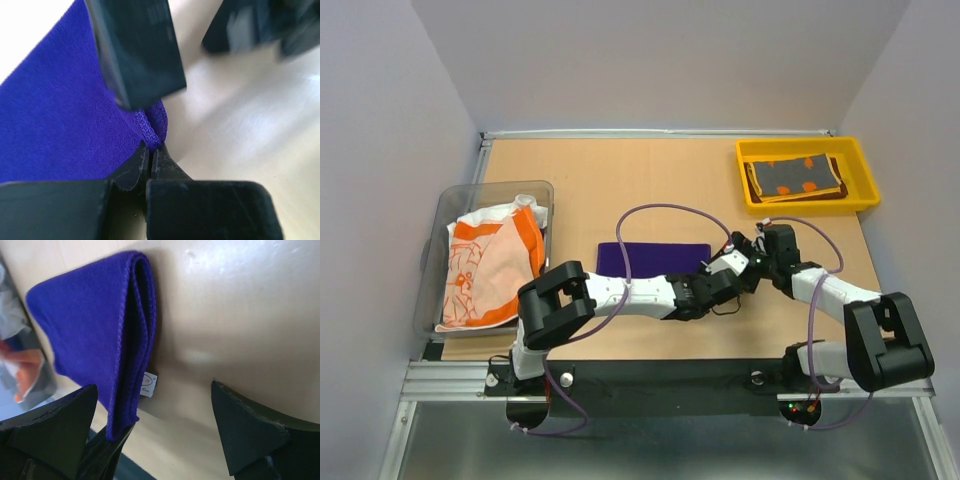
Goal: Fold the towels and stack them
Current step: Neatly place the folded towel into the bin
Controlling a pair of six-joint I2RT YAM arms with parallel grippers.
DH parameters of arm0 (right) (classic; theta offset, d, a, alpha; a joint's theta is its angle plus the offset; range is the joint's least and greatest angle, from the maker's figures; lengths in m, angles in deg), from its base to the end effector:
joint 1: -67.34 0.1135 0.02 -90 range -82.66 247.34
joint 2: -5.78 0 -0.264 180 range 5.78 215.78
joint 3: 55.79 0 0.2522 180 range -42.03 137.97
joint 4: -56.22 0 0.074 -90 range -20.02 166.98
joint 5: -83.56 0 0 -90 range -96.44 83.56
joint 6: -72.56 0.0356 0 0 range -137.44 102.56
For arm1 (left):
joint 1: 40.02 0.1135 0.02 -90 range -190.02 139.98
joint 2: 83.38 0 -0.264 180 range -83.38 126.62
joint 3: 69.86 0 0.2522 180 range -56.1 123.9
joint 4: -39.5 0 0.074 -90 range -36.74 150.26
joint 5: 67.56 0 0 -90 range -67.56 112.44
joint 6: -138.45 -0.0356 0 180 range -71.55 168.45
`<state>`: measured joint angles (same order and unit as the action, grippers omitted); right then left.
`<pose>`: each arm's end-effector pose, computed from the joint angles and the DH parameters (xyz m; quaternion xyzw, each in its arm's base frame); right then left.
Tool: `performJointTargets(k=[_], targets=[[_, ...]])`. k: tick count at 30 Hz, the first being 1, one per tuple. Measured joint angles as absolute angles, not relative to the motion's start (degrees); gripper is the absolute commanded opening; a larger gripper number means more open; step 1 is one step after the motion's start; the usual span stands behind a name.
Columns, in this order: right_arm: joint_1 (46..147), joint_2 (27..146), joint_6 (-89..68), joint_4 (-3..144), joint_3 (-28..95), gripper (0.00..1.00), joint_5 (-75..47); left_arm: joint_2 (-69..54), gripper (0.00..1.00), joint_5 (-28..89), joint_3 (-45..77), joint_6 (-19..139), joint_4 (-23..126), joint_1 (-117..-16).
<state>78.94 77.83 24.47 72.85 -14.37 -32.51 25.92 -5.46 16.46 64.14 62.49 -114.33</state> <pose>0.2198 0.0611 0.1583 0.1579 0.8972 0.3474 0.2224 0.1277 -0.3929 0.1884 0.3617 0.8288 -0.0992 0.4153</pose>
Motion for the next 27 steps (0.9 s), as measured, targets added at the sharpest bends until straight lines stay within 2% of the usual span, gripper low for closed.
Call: performJointTargets(k=[11, 13, 16, 22, 23, 25, 26, 27], targets=[[79.68, 88.39, 35.55, 49.75, -18.69, 0.99, -41.23, 25.13, 0.00, -5.01, 16.46, 64.11, 61.14, -114.04], [80.34, 90.23, 36.54, 47.30, -18.54, 0.98, -42.08, 25.13, 0.00, -4.96, 16.46, 64.11, 61.14, -114.04], [82.21, 93.44, 37.87, 43.37, -17.75, 0.90, -42.67, 25.13, 0.00, -4.92, 16.46, 64.11, 61.16, -114.04], [83.50, 96.63, 38.39, 40.83, -17.19, 0.61, -42.82, 25.22, 0.00, -4.53, 17.03, 64.22, 61.31, -114.04], [83.57, 96.94, 38.18, 41.27, -16.84, 0.49, -42.80, 25.35, 0.00, -4.42, 17.38, 64.29, 61.34, -114.02], [83.57, 97.59, 37.24, 42.73, -15.98, 0.32, -42.67, 25.88, 0.00, -3.98, 18.43, 64.44, 61.38, -113.91], [83.57, 97.96, 36.36, 43.80, -15.41, 0.16, -42.23, 26.18, 0.02, -3.69, 18.88, 64.53, 61.38, -113.82], [83.57, 98.18, 35.82, 44.96, -14.80, 0.09, -41.84, 26.64, 0.05, -3.54, 19.47, 64.57, 61.36, -113.80]])
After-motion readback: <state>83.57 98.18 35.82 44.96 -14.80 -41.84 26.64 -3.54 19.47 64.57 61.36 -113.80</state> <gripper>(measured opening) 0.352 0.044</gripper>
